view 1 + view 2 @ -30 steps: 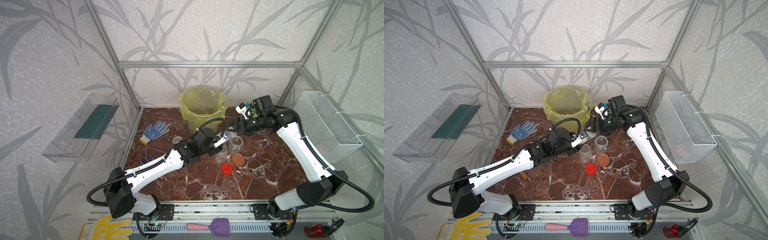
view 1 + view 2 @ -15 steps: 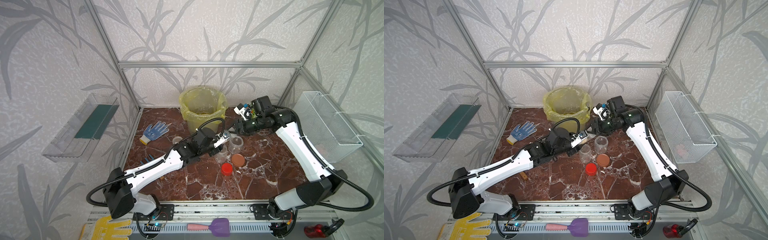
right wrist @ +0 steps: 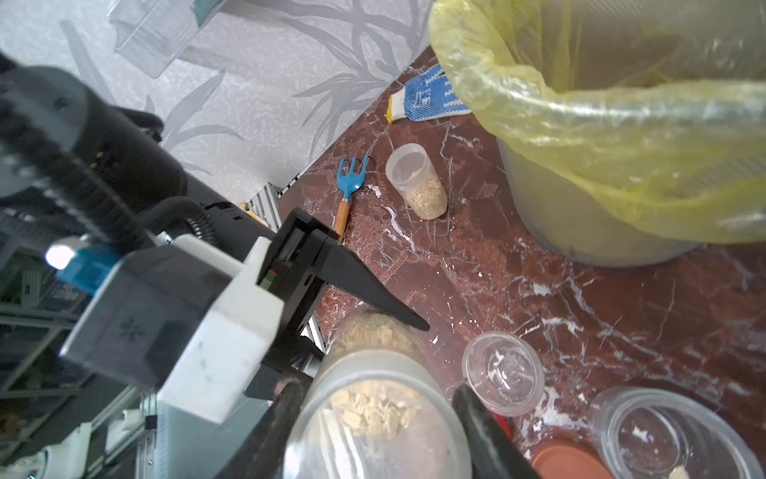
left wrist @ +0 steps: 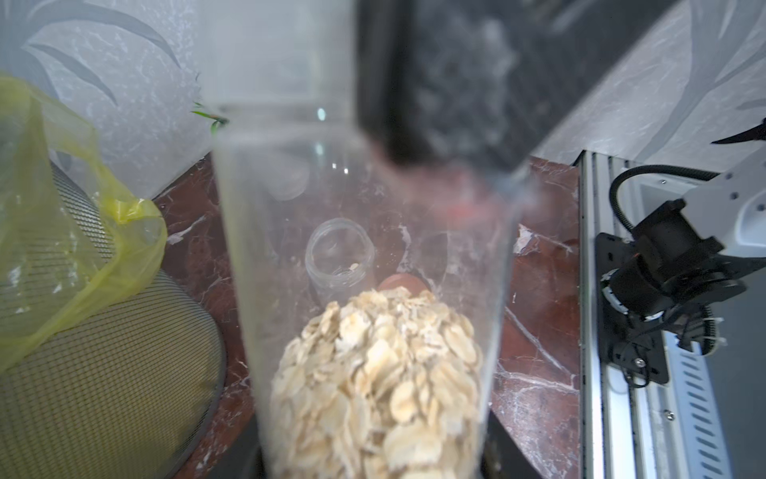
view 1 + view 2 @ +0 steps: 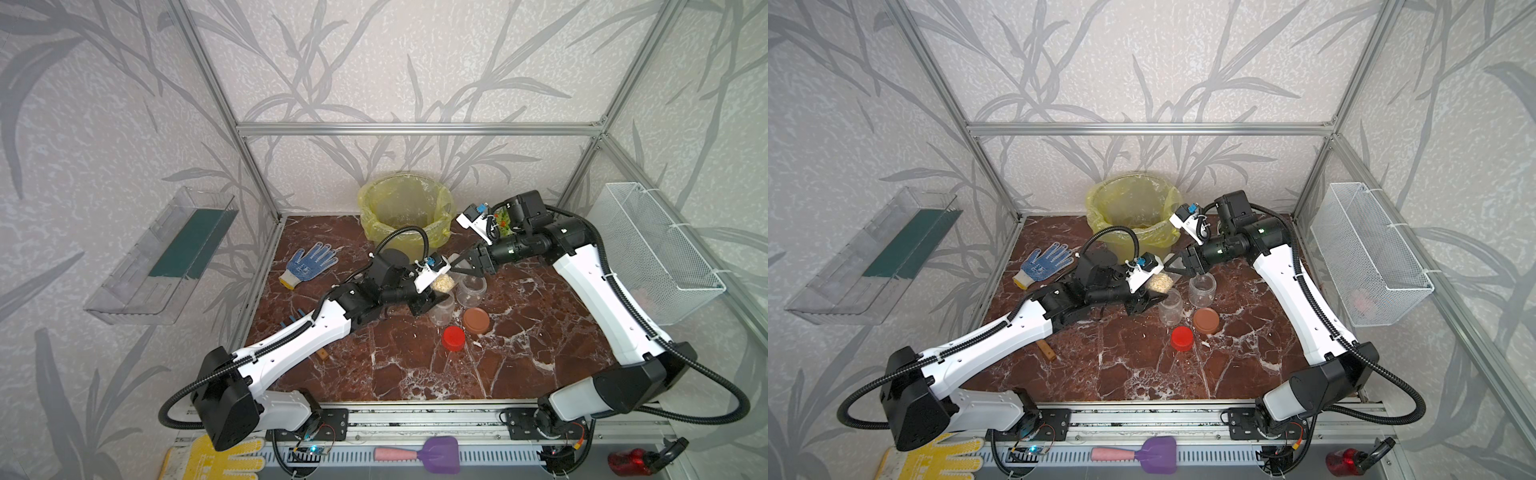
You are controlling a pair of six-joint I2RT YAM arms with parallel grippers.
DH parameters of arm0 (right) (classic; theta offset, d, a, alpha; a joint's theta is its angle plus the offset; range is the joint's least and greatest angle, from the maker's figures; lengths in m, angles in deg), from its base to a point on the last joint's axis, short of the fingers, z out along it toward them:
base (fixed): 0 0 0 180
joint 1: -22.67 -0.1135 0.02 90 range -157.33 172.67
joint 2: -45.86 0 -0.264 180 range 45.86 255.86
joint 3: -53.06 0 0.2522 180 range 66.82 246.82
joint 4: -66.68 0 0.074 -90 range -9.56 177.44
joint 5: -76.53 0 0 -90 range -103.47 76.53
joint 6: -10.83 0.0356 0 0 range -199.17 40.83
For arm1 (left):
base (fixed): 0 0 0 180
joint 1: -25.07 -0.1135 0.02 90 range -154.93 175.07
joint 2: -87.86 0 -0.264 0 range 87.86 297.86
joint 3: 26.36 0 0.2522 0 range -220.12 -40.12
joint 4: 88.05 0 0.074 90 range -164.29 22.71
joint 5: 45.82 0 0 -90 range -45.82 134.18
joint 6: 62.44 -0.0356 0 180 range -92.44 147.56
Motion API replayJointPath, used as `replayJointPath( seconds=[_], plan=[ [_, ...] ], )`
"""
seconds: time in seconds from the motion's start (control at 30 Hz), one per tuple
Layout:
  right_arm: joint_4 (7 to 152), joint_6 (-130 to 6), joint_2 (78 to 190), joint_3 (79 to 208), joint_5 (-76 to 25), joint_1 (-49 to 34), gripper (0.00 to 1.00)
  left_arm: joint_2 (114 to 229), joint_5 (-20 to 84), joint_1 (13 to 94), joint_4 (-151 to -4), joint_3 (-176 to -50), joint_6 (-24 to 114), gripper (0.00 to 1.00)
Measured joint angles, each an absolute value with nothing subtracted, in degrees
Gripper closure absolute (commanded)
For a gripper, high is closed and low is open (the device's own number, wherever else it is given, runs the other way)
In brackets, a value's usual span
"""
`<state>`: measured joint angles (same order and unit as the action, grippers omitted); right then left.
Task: Empty expired oatmeal from jars
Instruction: Unscrew the lid from the jar.
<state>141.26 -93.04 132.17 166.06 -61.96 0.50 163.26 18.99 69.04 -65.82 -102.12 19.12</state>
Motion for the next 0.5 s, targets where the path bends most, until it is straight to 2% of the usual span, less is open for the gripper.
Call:
replayJointPath(
  seconds=[0.17,0.5],
  plan=[
    [142.5,-103.2,132.2,166.7,-64.9,-0.1,0.65,161.9,15.4,68.4,-66.6,-101.0,20.3,1.0],
    [147.3,-112.9,136.4,170.4,-66.4,-0.4,0.49,161.8,15.4,68.1,-67.6,-99.4,21.5,1.0]
  ],
)
